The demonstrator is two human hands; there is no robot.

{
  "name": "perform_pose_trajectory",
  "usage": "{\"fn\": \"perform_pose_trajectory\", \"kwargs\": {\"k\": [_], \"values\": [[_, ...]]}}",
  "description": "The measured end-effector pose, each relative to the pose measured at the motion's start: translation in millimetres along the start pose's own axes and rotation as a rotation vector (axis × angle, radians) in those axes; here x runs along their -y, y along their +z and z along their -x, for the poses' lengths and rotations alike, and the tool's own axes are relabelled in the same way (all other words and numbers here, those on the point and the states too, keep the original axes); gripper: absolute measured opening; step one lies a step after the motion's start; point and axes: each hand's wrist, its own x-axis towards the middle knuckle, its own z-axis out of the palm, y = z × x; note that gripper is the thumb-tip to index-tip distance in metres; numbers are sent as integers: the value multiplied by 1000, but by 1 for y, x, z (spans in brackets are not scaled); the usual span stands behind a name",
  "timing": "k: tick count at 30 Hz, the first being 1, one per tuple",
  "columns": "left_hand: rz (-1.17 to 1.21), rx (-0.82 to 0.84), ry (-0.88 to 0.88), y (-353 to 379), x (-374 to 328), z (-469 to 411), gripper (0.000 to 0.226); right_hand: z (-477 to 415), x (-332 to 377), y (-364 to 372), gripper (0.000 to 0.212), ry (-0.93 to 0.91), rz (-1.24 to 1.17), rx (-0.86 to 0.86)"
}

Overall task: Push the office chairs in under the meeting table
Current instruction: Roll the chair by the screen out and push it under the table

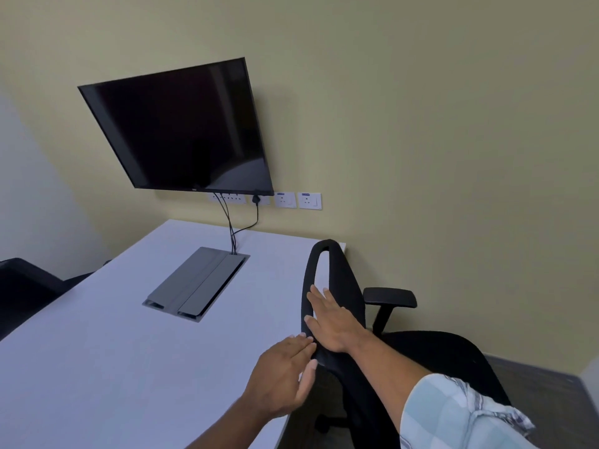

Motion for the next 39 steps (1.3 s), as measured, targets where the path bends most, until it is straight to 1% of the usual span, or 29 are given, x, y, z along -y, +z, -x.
{"fn": "perform_pose_trajectory", "kwargs": {"k": [4,6,8,10,11,14,16,19,21,24,27,29,31,33,35,39], "values": [[0,-37,108,-19,12,3,43,37,6,18,63,-4,-45,-47],[-25,-66,83,-27,21,-5,40,53,10,24,63,27,-69,-72],[-59,-71,-9,-34,26,-18,42,68,14,29,65,82,-116,-95],[-99,-61,-87,-40,26,-30,42,85,18,33,75,158,-124,-93],[-112,-57,-96,-43,27,-37,40,93,20,34,81,195,-107,-87],[-110,-25,-25,-48,25,-54,37,114,23,37,88,303,-10,-97],[-98,34,29,-47,22,-62,37,129,28,39,89,383,81,-116],[-35,250,50,-37,7,-69,56,151,30,50,90,489,180,-154],[-30,362,54,-24,-5,-71,64,165,27,56,93,555,186,-182],[-36,407,80,-10,-20,-72,64,185,18,59,98,629,172,-245],[-54,383,97,-7,-29,-82,56,205,5,59,88,661,211,-297],[-93,409,104,-7,-33,-90,55,218,-4,59,77,694,271,-344],[-138,490,109,-8,-35,-98,60,231,-14,57,67,712,318,-388],[-178,559,113,-8,-36,-104,68,242,-22,53,61,701,323,-413],[-211,565,143,-9,-40,-108,71,253,-31,44,57,685,331,-410],[-236,574,265,0,-51,-99,81,279,-51,36,48,647,316,-386]]}}
